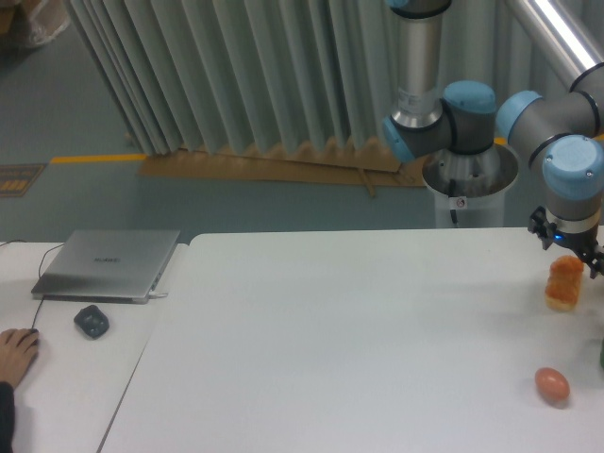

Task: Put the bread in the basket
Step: 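Lower the open gripper down over the orange bread roll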

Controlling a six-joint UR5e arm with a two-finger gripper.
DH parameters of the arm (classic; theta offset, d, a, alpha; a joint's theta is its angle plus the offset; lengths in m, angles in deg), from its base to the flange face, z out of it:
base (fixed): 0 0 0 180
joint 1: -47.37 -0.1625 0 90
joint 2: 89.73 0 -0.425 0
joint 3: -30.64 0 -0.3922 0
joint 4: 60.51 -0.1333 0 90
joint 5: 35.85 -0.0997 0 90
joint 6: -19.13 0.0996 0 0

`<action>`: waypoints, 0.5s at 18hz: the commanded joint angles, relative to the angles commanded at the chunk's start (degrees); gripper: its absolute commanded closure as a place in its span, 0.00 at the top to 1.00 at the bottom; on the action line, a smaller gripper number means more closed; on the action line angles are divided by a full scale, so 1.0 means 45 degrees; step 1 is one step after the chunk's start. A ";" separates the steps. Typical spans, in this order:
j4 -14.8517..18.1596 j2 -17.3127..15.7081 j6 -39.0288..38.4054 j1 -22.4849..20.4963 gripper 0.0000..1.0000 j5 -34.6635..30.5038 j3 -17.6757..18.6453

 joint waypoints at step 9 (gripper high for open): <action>-0.0001 0.0373 0.0432 0.0039 1.00 -0.0684 0.0097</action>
